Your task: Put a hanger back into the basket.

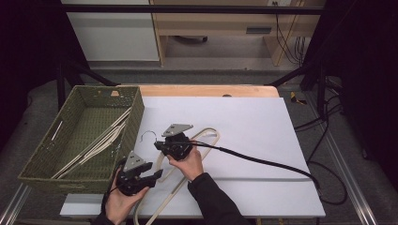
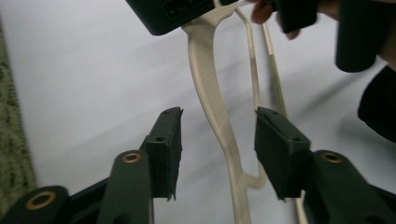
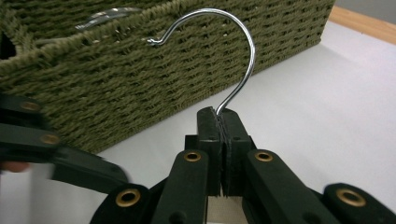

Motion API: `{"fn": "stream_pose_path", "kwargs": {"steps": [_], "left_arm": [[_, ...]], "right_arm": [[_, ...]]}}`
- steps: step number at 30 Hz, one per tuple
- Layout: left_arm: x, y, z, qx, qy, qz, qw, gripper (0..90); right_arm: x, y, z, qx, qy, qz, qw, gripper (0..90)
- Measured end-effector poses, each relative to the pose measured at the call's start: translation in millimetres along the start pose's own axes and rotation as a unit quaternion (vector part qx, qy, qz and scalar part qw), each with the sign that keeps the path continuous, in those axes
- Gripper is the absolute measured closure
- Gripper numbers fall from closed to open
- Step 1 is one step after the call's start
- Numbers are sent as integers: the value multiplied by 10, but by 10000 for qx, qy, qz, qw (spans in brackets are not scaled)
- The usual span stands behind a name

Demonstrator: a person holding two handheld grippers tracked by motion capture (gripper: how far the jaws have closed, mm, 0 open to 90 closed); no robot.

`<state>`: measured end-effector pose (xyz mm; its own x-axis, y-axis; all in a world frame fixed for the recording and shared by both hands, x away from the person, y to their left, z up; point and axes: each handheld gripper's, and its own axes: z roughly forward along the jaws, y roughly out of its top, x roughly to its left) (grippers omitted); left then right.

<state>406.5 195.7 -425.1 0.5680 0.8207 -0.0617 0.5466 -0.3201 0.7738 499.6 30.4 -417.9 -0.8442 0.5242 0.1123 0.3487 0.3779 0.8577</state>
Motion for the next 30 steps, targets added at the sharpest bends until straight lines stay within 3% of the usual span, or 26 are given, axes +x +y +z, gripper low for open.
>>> {"fn": "stream_pose_path", "kwargs": {"steps": [1, 3, 6, 8, 13, 17, 23, 26, 30], "left_arm": [[11, 16, 34, -9, -31, -34, 10000, 544], [23, 30, 86, 40, -285, -301, 9991, 602], [27, 36, 109, 48, -544, -417, 9976, 714], [-10, 47, 94, 23, -538, -388, 9978, 767], [-55, 48, 39, -140, -577, -462, 9972, 798], [-84, 68, -46, -362, -726, -537, 9953, 845], [-227, 141, -184, -605, -613, -179, 9961, 860], [-245, 199, -264, -704, -683, -143, 9951, 860], [-266, 276, -356, -744, -577, 60, 9955, 861]], "right_arm": [[1, 1, -22, -39, 8, -24, 10000, 895], [5, 0, -65, -93, 20, -39, 9999, 895], [12, -4, -136, -143, 31, -59, 9999, 894], [19, -3, -173, -156, 15, -87, 9998, 893], [73, 24, -297, -180, -73, -240, 9995, 882], [104, 41, -494, -294, -49, -280, 9992, 801], [142, -3, -873, -470, -67, -389, 9981, 661], [138, -62, -1088, -612, 9, -364, 9975, 552], [69, -192, -1384, -825, -117, -353, 9959, 396]]}}
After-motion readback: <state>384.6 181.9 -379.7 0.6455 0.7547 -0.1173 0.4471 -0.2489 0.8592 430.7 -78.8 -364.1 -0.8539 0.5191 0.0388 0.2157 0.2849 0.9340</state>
